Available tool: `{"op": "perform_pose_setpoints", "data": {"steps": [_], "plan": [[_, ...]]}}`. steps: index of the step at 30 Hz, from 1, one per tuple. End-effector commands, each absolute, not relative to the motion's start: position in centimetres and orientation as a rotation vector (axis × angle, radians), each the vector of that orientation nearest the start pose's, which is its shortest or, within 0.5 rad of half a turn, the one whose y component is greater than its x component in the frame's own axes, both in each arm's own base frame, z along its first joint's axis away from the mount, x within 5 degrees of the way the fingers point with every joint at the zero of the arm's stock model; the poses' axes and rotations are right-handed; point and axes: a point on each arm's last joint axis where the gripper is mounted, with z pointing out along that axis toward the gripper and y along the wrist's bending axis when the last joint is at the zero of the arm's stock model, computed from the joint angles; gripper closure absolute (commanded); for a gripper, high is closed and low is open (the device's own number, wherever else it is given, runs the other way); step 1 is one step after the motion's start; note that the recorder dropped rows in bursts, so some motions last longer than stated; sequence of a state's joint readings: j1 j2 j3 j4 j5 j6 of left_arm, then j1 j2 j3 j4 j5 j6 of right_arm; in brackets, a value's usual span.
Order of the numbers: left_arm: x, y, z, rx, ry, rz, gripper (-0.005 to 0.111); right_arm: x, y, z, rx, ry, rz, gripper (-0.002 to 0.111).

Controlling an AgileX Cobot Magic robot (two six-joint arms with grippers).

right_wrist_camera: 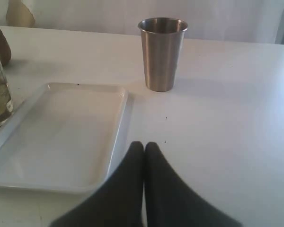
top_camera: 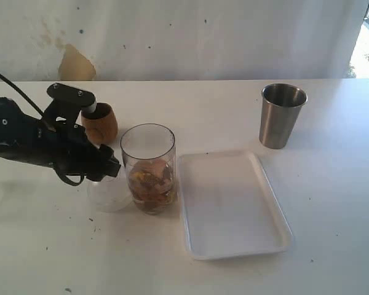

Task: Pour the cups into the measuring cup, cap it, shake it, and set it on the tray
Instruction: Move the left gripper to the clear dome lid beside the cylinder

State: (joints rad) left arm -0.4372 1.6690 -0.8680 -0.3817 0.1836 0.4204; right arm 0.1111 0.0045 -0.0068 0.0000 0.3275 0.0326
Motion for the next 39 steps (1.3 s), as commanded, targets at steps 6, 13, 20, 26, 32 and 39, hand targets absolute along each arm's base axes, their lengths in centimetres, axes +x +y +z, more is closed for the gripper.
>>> {"op": "perform_pose_setpoints", "data": {"steps": [6,13,20,26,32,39], "plan": [[29.7,-14.7,18.5,0.611,2.354,-0.252,0.047,5.4,0.6,18.4,-0.066,1.802,0.101,0.108],[29.8,-14.8,17.1,0.593,2.411,-0.264,0.047,5.4,0.6,18.4,-0.066,1.802,0.101,0.108],[29.7,-14.8,16.5,0.594,2.444,-0.273,0.047,5.4,0.6,18.4,-0.066,1.802,0.101,0.108],[29.7,-14.8,16.6,0.589,2.443,-0.275,0.047,5.4,0.6,18.4,-0.066,1.802,0.101,0.108],[29.8,-14.8,16.7,0.569,2.435,-0.273,0.047,5.4,0.6,18.4,-0.066,1.802,0.101,0.108],[30.3,-14.4,16.9,0.574,2.409,-0.246,0.048,5.4,0.6,18.4,-0.066,1.802,0.101,0.108]]}}
